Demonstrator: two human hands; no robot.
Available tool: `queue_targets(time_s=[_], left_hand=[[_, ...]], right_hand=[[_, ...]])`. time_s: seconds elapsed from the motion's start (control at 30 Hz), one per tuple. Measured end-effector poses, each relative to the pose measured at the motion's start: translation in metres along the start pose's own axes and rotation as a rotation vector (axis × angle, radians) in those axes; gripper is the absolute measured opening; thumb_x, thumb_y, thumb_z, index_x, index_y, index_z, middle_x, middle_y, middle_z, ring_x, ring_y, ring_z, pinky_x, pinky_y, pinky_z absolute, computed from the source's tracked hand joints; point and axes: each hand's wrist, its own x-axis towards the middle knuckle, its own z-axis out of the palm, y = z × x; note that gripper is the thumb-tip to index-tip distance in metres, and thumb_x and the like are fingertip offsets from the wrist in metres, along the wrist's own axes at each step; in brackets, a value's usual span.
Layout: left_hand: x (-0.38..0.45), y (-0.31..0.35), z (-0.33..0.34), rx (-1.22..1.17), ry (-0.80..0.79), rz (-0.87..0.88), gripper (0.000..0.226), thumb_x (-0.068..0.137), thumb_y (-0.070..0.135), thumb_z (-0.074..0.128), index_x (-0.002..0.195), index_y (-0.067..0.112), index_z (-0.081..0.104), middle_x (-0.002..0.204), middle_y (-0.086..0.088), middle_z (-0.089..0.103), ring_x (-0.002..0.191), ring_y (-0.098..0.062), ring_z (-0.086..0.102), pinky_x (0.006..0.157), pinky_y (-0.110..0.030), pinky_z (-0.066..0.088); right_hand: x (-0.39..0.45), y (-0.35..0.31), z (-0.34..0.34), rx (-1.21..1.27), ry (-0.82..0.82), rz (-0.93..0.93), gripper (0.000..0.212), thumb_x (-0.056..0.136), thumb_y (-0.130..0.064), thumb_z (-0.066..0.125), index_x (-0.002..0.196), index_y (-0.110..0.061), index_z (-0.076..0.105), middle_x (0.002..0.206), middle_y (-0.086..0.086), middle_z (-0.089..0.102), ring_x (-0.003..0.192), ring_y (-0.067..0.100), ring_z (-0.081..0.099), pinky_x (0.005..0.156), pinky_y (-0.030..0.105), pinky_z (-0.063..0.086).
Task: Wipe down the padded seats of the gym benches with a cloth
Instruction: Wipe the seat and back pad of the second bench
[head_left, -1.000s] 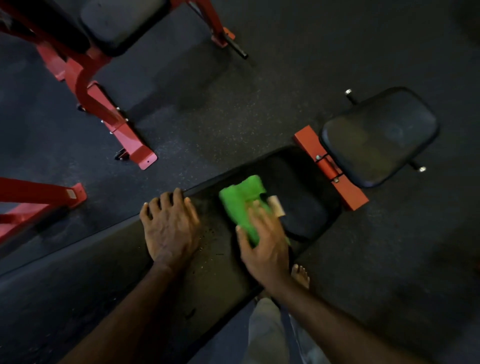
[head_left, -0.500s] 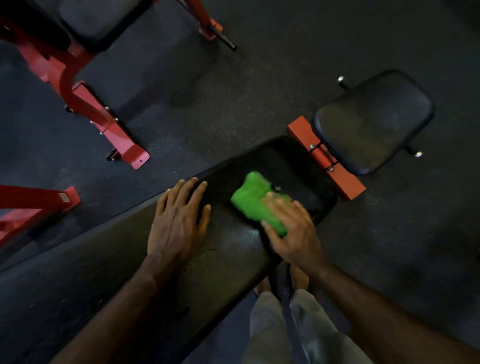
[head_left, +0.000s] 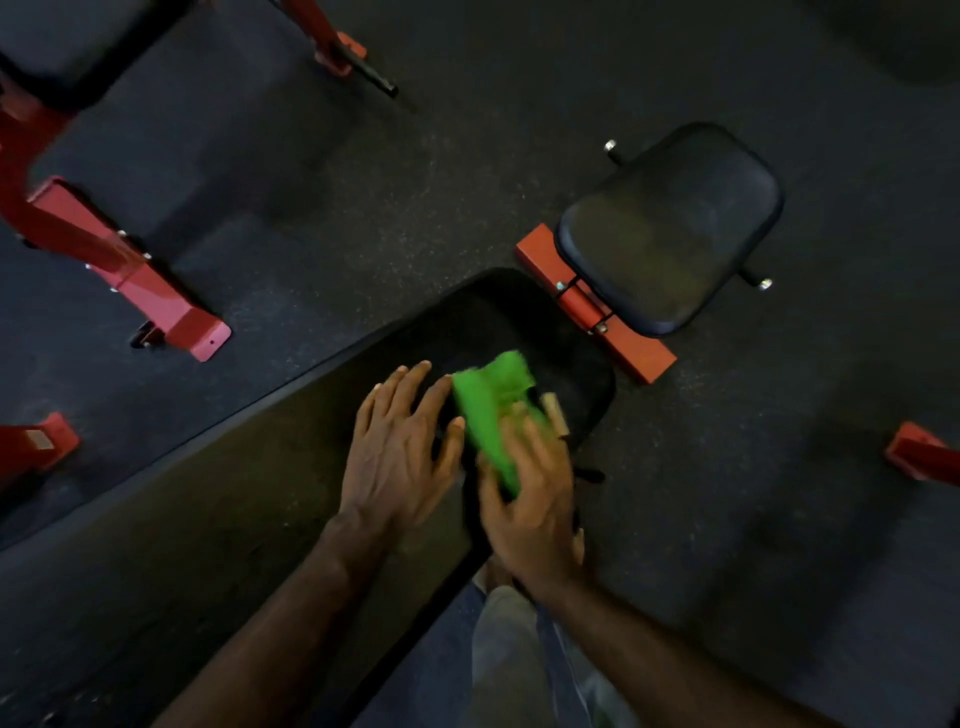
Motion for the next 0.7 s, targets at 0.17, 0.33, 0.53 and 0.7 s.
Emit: queue_targets(time_s=[0.17,0.33,0.53,0.7], left_hand=[[0.002,0.004,0.007,0.006,-0.012,0.000,0.073,0.097,0.063,0.030,0.155,0.021,0.040,0.164,-0.005,0.033,0.153,-0.022,0.025,0.125,-0.040,0.015],[0.008,0.010,0.010,0.006,-0.021,-0.029,0.075,0.096,0.065,0.028,0.155,0.020,0.041,0.164,-0.006,0.034,0.152,-0.022,0.027,0.125,-0.040,0.016],[0.017,0.024,0.008,-0.014,0.008,-0.038,0.076,0.095,0.065,0.028,0.154,0.020,0.042,0.162,-0.006,0.037,0.151,-0.023,0.030,0.124,-0.041,0.019],[0.023,0.032,0.022,-0.021,-0.002,-0.037,0.074,0.096,0.064,0.029,0.154,0.020,0.042,0.160,-0.007,0.039,0.149,-0.024,0.033,0.124,-0.043,0.022]], right_hand=[[0.018,0.053,-0.010,-0.061,-0.036,-0.022,0.053,0.093,-0.025,0.067,0.143,-0.009,0.059,0.151,0.007,0.054,0.145,0.027,0.046,0.114,0.053,0.041],[0.010,0.014,-0.001,0.004,0.021,0.094,0.051,0.095,-0.026,0.062,0.143,-0.011,0.057,0.152,0.009,0.052,0.152,0.018,0.031,0.121,0.048,0.035],[0.058,0.075,-0.008,-0.057,0.105,0.322,0.052,0.096,-0.030,0.060,0.141,-0.005,0.059,0.144,0.016,0.059,0.136,0.034,0.053,0.115,0.046,0.042],[0.048,0.056,-0.005,-0.032,-0.037,0.009,0.052,0.093,-0.021,0.066,0.143,-0.007,0.059,0.149,0.013,0.055,0.145,0.027,0.044,0.121,0.042,0.035]])
